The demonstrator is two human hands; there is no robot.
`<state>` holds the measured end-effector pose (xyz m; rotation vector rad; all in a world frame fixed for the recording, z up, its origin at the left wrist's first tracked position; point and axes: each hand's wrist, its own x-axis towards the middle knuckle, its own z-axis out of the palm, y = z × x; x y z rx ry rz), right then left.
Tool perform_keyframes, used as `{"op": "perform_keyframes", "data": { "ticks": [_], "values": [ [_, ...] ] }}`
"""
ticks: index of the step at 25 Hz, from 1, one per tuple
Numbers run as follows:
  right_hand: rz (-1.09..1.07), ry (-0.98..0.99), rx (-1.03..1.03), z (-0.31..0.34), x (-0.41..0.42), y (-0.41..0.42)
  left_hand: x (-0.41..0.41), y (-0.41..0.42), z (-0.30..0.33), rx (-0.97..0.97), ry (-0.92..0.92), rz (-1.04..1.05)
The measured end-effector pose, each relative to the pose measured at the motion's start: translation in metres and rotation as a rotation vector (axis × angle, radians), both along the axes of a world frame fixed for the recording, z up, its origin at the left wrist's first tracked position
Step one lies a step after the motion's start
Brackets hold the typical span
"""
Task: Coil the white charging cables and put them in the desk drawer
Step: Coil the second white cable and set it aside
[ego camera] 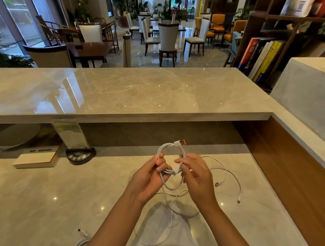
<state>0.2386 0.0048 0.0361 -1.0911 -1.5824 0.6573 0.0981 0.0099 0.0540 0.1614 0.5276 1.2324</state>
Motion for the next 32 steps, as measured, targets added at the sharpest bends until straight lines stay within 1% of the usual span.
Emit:
{"op": "perform_keyframes", "data": {
  "ticks": [2, 4, 5, 8, 10, 11, 12, 13, 15, 16, 17, 18, 19, 20, 22, 25, 26, 28, 30, 32],
  "values": [
    [-0.148, 0.159, -0.054, 0.011, 0.006, -0.002, 0.002, 0.000, -0.002, 0.022, 0.050, -0.010],
    [-0.264, 0.412, -0.135, 0.023, 0.021, 0.002, 0.000, 0.001, -0.005, 0.012, 0.061, 0.012],
    [-0.293, 0.506, -0.175, 0.028, 0.031, 0.006, -0.003, 0.002, -0.006, 0.008, 0.052, 0.020],
    [-0.286, 0.637, -0.324, 0.034, 0.053, 0.014, -0.004, 0.000, -0.007, 0.026, 0.073, -0.019],
    [-0.215, 0.752, -0.493, 0.037, 0.061, 0.018, -0.003, -0.002, -0.005, 0.045, 0.145, -0.062],
    [-0.177, 0.735, -0.572, 0.040, 0.065, 0.021, -0.004, -0.003, -0.003, 0.063, 0.195, -0.088],
    [-0.137, 0.617, -0.630, 0.045, 0.070, 0.023, -0.005, -0.004, -0.001, 0.092, 0.254, -0.119],
    [-0.099, 0.421, -0.666, 0.050, 0.073, 0.026, -0.007, -0.005, 0.003, 0.134, 0.321, -0.158],
    [-0.015, -0.029, -0.649, 0.060, 0.074, 0.031, -0.010, -0.005, 0.012, 0.232, 0.446, -0.251],
    [0.041, -0.210, -0.619, 0.065, 0.071, 0.032, -0.011, -0.004, 0.016, 0.275, 0.480, -0.295],
    [0.106, -0.344, -0.585, 0.068, 0.067, 0.032, -0.011, -0.004, 0.019, 0.310, 0.489, -0.333],
    [0.175, -0.437, -0.550, 0.071, 0.063, 0.032, -0.011, -0.003, 0.022, 0.334, 0.480, -0.363],
    [0.239, -0.477, -0.517, 0.074, 0.060, 0.031, -0.011, -0.002, 0.024, 0.344, 0.460, -0.384],
    [0.294, -0.473, -0.489, 0.075, 0.058, 0.030, -0.010, -0.002, 0.025, 0.337, 0.437, -0.398],
    [0.369, -0.407, -0.456, 0.079, 0.053, 0.029, -0.010, -0.003, 0.023, 0.296, 0.382, -0.419],
    [0.457, -0.255, -0.528, 0.085, 0.048, 0.028, -0.008, -0.004, 0.019, 0.215, 0.314, -0.410],
    [0.491, -0.251, -0.543, 0.087, 0.047, 0.027, -0.007, -0.004, 0.018, 0.186, 0.307, -0.397],
    [0.526, -0.372, -0.503, 0.090, 0.046, 0.028, -0.007, -0.003, 0.018, 0.165, 0.362, -0.387],
    [0.504, -0.520, -0.454, 0.092, 0.044, 0.030, -0.004, -0.003, 0.021, 0.188, 0.490, -0.417],
    [0.456, -0.603, -0.432, 0.092, 0.040, 0.032, 0.000, -0.002, 0.024, 0.201, 0.605, -0.450]
  ]
}}
